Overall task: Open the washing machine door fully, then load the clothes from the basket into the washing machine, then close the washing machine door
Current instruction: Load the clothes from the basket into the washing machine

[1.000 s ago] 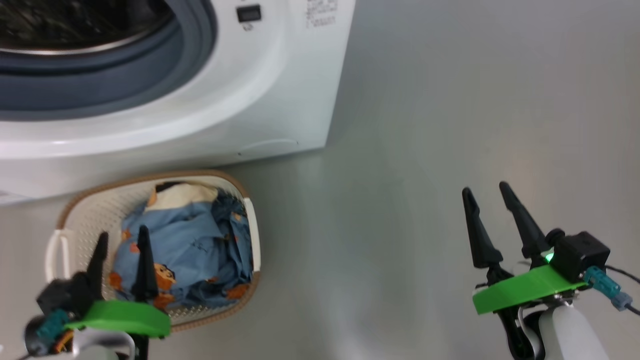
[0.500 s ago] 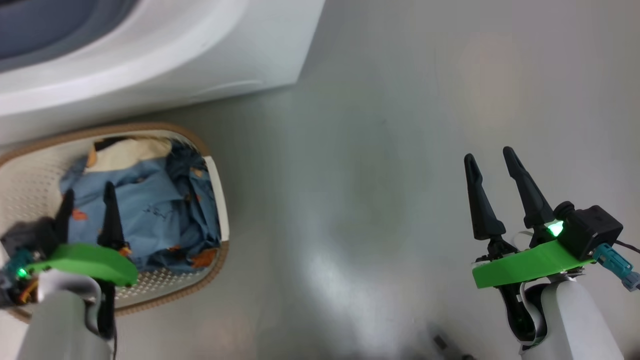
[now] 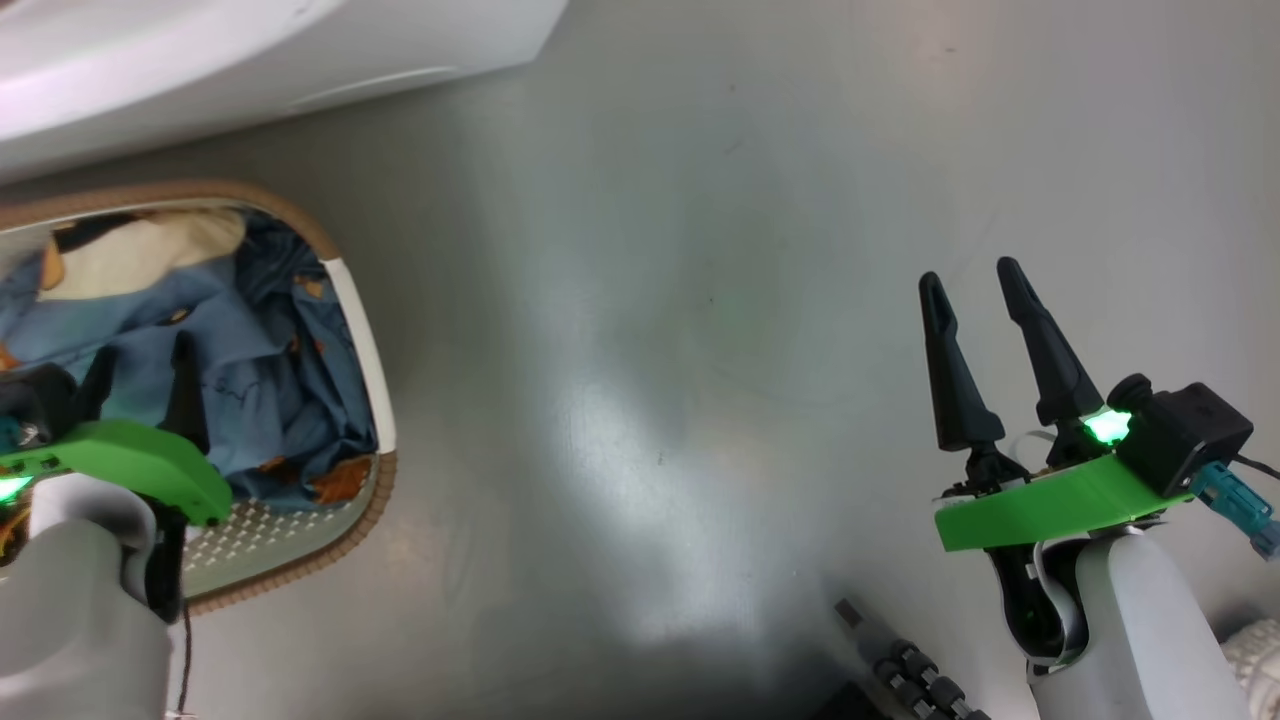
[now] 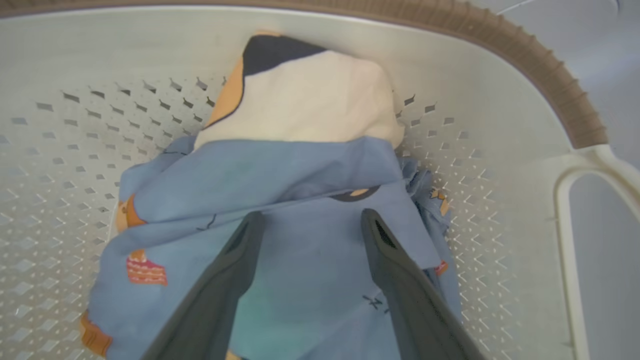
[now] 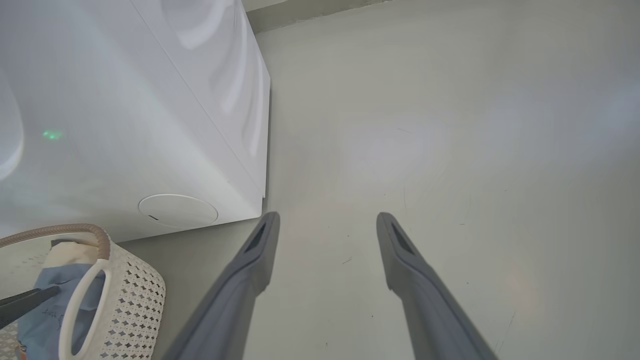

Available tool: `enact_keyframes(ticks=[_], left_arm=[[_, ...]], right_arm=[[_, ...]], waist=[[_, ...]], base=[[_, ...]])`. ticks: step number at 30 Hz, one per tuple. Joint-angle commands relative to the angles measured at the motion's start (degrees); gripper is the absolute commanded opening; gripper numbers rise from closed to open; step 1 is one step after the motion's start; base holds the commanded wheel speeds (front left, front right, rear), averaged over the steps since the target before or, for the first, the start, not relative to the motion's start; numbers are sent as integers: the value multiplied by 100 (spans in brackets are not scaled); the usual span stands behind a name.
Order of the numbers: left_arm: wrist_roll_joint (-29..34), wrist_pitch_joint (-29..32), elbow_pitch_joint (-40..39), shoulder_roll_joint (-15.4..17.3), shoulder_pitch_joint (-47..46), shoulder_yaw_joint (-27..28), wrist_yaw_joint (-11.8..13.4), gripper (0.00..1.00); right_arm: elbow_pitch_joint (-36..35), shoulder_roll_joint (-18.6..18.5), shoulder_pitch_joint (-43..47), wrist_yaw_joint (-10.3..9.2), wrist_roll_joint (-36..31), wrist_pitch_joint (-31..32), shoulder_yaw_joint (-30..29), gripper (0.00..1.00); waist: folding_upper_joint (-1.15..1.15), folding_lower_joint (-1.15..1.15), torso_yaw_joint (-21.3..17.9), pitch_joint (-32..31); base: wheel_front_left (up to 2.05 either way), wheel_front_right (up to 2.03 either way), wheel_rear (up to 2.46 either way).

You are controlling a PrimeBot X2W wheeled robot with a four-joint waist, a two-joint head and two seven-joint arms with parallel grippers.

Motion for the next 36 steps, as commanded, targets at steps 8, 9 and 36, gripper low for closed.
enact_keyframes(ticks=[8,9,36], left_arm=[[-108,357,504,421,-367,41,-16,100],[-107,411,553,444,-436,27,-16,100],[-191,482,1305,432,-786,-447,-14,0]], right_arm=[[-121,-7,4,17,154,-68,125,100],[-127,-7,-5,17,167,-68,137,100],[-23,-7,-98,17,148,-68,134,100]], waist=[[0,-1,-212,306],[0,-1,-230,339],[0,-1,-87,-95]], base=[[0,0,0],[0,0,0],[0,0,0]])
